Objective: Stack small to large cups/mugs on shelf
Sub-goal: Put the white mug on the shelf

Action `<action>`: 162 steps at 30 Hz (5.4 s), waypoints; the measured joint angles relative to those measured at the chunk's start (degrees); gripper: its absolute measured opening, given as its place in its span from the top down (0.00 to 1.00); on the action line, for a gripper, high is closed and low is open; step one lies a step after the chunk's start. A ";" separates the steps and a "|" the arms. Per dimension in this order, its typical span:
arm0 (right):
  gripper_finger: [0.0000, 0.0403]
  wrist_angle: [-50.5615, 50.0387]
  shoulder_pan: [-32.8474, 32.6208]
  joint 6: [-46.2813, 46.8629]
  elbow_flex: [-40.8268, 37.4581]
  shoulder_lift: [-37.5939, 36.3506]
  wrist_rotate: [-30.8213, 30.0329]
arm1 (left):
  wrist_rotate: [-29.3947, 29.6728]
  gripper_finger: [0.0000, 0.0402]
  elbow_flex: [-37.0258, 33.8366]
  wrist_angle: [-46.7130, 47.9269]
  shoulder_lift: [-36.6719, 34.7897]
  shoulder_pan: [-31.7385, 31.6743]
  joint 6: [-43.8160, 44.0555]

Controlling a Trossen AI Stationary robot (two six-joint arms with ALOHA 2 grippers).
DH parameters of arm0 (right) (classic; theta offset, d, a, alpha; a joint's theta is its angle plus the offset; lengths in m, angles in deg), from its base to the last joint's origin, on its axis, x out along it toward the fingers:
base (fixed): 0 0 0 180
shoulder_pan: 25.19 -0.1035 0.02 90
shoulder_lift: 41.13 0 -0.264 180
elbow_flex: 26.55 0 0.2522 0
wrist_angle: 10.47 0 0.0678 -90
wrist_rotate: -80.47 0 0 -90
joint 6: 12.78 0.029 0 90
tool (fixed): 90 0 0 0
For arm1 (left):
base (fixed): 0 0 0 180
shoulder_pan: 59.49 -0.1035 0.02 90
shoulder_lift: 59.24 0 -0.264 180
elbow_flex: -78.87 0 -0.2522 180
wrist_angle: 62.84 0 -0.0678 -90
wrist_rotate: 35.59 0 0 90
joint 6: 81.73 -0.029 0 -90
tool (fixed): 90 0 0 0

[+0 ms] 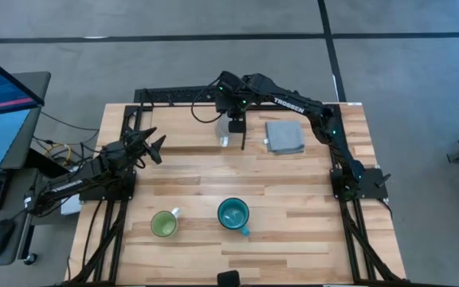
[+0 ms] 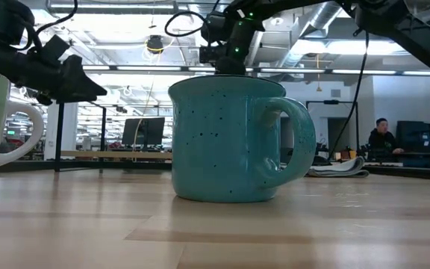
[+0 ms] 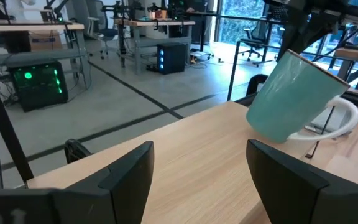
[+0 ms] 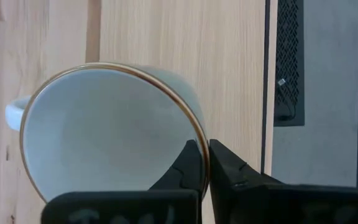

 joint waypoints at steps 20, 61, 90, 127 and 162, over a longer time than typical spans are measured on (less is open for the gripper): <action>0.90 1.20 -0.14 0.02 -0.02 0.00 -0.07 | 0.01 0.38 0.00 -0.01 0.00 -0.02 0.00; 0.86 1.29 -0.66 1.25 -0.02 0.42 0.15 | 0.02 0.38 0.00 -0.02 -0.02 -0.01 0.00; 0.67 3.50 -0.64 1.07 -0.03 0.42 0.01 | 0.02 0.38 0.00 -0.01 -0.02 -0.02 0.00; 0.67 5.40 0.08 4.28 -0.07 0.42 -0.20 | 0.02 0.38 -0.02 -0.02 0.00 -0.02 0.00; 0.70 4.42 0.43 26.71 -0.07 0.42 -4.46 | 0.00 0.38 -0.01 -0.01 -0.02 -0.02 0.83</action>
